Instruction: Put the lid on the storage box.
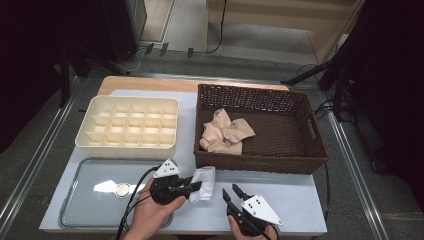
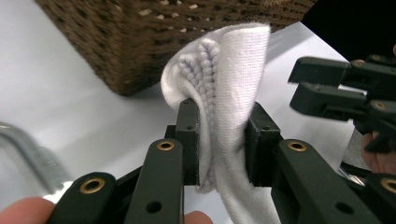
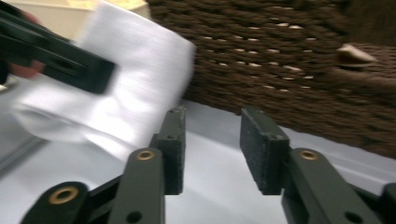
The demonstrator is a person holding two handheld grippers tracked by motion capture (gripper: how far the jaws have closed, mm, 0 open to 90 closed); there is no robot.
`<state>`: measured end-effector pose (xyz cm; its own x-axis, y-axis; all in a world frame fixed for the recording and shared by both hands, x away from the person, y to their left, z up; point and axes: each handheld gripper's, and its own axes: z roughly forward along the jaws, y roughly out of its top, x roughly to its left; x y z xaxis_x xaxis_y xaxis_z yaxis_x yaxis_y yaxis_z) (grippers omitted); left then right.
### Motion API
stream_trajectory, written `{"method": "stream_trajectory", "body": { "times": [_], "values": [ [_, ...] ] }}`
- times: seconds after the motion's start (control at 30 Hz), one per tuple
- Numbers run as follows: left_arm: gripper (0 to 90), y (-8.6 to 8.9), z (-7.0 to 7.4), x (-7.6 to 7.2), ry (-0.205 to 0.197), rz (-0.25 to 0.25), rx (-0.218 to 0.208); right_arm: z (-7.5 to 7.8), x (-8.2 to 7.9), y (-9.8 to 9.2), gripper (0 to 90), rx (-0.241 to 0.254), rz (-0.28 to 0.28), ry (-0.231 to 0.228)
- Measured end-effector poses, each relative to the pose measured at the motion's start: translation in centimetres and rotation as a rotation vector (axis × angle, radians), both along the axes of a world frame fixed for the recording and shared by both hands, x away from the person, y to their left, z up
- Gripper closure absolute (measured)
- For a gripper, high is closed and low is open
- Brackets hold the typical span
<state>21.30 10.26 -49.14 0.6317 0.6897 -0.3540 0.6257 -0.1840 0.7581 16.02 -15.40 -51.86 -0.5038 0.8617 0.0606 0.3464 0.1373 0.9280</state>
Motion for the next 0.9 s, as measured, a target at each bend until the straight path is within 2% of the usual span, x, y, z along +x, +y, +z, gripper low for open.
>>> {"method": "stream_trajectory", "body": {
  "times": [0.1,0.2,0.37,0.43,0.5,0.57,0.7,0.9],
  "values": [
    [72.1,0.8,0.4,0.0,-0.008,0.013,0.009,0.2,0.3,-1.1,57.4,-0.01,-0.014,-0.013],
    [72.1,1.5,0.6,0.1,-0.012,0.024,0.009,0.1,0.5,-2.3,56.2,-0.021,-0.031,-0.002],
    [72.0,2.5,0.9,0.3,-0.019,0.047,0.017,-0.1,0.7,-4.0,54.5,-0.005,-0.062,0.0],
    [72.0,3.0,1.1,0.4,-0.017,0.05,0.018,-0.3,0.7,-4.4,47.3,0.0,-0.086,0.002],
    [71.9,3.3,1.1,0.4,-0.011,0.053,0.014,-0.5,0.8,-4.6,38.0,-0.029,-0.112,-0.012],
    [71.9,3.8,1.2,0.5,-0.005,0.057,0.007,-0.6,0.8,-4.7,36.3,-0.043,-0.127,-0.035],
    [71.9,4.8,1.5,0.5,-0.004,0.065,0.009,-0.7,1.0,-5.2,30.7,-0.02,-0.142,-0.035],
    [72.0,5.9,2.2,0.3,-0.018,0.072,0.032,-0.8,1.0,-5.9,30.9,0.008,-0.159,-0.018]
  ]
}}
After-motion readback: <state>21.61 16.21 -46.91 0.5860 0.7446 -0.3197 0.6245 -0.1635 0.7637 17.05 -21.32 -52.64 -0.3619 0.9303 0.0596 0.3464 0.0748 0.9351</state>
